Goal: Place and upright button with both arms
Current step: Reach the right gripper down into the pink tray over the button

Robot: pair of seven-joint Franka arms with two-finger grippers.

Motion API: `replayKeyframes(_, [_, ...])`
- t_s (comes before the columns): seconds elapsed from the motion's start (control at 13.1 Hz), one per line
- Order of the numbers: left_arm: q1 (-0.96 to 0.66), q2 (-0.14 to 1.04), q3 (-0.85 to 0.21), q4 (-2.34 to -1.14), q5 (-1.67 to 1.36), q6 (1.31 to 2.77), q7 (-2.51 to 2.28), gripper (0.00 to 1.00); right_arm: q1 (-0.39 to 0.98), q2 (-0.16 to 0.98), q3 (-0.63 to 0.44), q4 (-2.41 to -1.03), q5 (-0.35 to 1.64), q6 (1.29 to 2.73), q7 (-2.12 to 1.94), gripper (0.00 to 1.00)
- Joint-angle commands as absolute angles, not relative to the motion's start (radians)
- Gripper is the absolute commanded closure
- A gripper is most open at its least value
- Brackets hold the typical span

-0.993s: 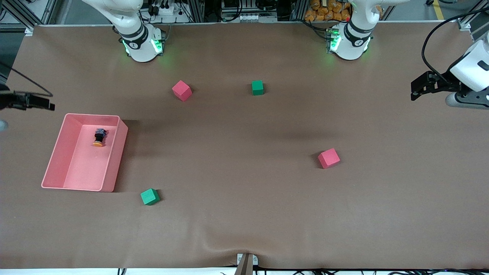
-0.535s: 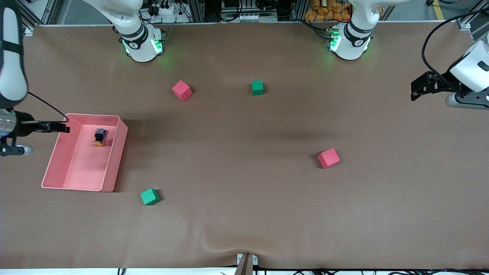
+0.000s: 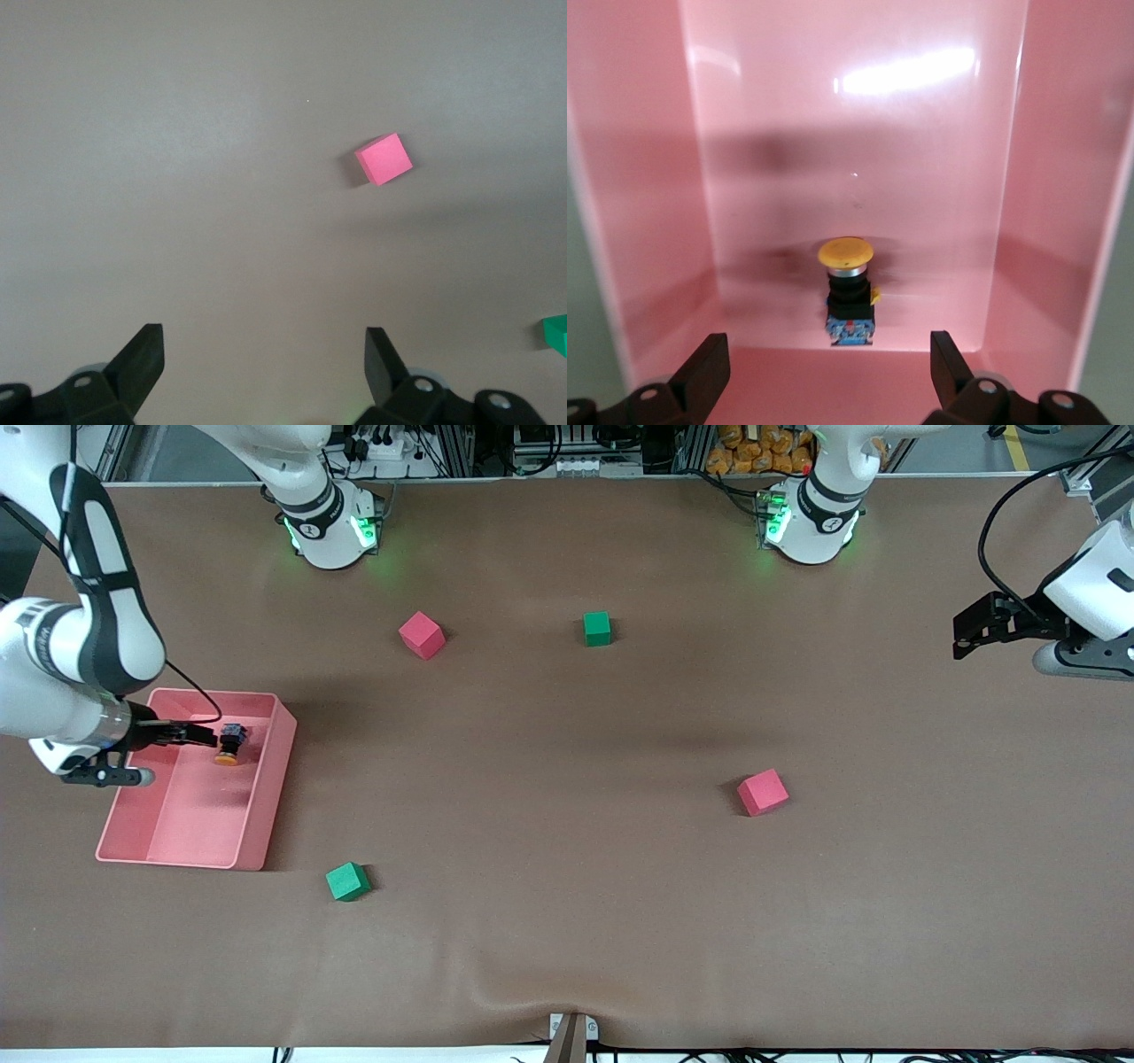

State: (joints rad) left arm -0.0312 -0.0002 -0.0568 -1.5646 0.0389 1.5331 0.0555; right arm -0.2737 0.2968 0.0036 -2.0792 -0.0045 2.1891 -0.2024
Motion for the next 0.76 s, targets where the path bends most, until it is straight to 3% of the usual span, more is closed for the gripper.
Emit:
replayKeyframes(0.0, [-0.026, 0.014, -0.06, -1.542, 0.034, 1.514, 0.043, 0.0, -0.307, 0.339, 0.02, -2.079, -0.02, 2.223, -0.212, 0.0])
replayKeyframes(0.23, [-0.028, 0.014, -0.06, -1.542, 0.035, 1.514, 0.043, 0.0, -0.307, 0.357, 0.02, -2.117, -0.02, 2.255, -0.21, 0.0])
replayKeyframes(0.46, [-0.029, 0.015, -0.06, -1.542, 0.034, 1.514, 0.043, 0.0, -0.316, 0.342, 0.02, -2.245, -0.02, 2.411, -0.21, 0.0])
replayKeyframes(0.69, [-0.026, 0.015, -0.06, -1.542, 0.034, 1.514, 0.044, 0.0, -0.319, 0.351, 0.02, -2.263, -0.018, 2.444, -0.21, 0.0])
